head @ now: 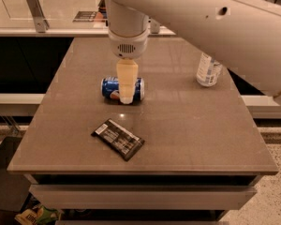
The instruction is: Place pepsi can upright
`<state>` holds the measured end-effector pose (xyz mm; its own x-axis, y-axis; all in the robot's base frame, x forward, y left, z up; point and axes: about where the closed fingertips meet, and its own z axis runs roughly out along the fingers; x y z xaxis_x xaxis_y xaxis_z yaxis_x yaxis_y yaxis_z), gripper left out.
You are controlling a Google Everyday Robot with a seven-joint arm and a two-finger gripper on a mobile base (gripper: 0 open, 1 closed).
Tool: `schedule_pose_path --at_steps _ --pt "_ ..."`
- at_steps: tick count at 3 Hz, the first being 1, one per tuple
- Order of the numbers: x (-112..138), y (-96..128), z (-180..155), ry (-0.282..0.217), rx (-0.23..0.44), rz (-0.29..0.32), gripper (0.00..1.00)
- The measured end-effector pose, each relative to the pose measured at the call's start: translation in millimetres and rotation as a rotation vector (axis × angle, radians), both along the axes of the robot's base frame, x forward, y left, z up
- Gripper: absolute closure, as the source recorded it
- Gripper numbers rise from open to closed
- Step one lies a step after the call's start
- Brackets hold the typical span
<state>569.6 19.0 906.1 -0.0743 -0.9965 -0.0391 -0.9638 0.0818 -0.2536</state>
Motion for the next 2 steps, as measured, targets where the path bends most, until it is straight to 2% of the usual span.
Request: schedule_pose_path --at_steps 2 --pt "27 3 -28 0.086 0.074 -0.064 0.0"
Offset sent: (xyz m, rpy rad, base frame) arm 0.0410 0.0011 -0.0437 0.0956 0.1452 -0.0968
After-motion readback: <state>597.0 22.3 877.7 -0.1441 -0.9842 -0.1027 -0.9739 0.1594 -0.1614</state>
